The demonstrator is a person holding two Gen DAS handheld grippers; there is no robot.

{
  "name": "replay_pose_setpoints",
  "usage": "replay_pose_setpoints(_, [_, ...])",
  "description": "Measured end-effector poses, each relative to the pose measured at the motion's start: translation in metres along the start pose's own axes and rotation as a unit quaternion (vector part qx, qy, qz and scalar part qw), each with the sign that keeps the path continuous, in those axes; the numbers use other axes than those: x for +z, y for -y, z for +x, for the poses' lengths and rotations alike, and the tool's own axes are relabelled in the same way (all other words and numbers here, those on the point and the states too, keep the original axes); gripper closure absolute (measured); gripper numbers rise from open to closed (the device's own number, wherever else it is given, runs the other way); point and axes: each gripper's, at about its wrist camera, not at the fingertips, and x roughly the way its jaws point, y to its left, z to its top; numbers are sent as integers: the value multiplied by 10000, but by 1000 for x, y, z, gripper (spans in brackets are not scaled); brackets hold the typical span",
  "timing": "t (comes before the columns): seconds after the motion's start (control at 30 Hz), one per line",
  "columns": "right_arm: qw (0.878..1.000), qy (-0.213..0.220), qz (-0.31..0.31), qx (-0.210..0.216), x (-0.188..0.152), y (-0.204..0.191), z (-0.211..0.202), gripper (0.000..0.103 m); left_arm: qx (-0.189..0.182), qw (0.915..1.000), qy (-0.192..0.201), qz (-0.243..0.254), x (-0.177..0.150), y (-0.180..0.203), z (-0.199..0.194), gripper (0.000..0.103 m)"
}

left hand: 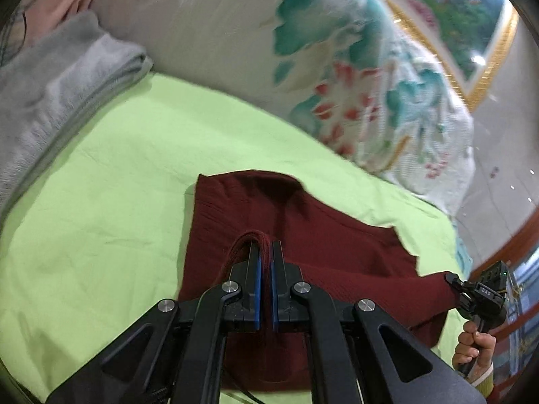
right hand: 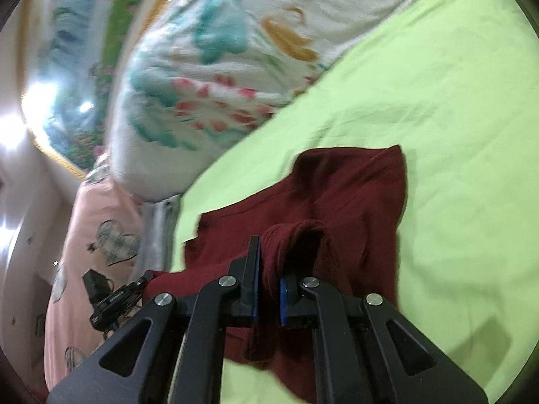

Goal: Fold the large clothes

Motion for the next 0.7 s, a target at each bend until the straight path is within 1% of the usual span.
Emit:
replay_pose_setpoints(0.1, [9997,-159,142,-155,13,17,30,94,222,9997,-118,-75,6,-10,30,101])
replay_pose_setpoints(0.2, [9988,-246,163,-381,16,29,48,94,395,9987,-219,-222,12,-23,59,100])
replay_pose_setpoints(0.27, [9981,-265,252,-493,16,38,58,94,439,9983,-268,-265,15,-29,74,100])
replay_pose_setpoints(0.37, [9980,-241,369,-455,17,46,65,94,648,9972,-349,-150,15,-30,93,100])
replay_pose_setpoints(0.43, [9980,-240,424,-393,18,47,65,92,750,9960,-474,-57,13,-28,102,97])
replay_pose_setpoints(0.47, [9979,-259,461,-373,18,47,64,91,739,9958,-543,-80,12,-30,103,96])
replay_pose_setpoints(0.53, [9979,-246,484,-339,16,43,54,89,532,9969,-541,-192,9,-33,93,95])
replay_pose_setpoints(0.6, [9985,-83,314,-432,13,32,39,81,439,9975,-507,-199,3,-32,75,83])
replay_pose_setpoints(0.63, [9984,27,213,-532,11,27,33,68,402,9980,-462,-168,-1,-28,66,79])
replay_pose_setpoints(0.67, [9978,225,18,-624,6,19,17,59,361,9984,-425,-95,-7,-23,54,74])
replay_pose_setpoints(0.7, [9976,300,-80,-619,2,13,9,59,304,9987,-403,-6,-15,-16,43,73])
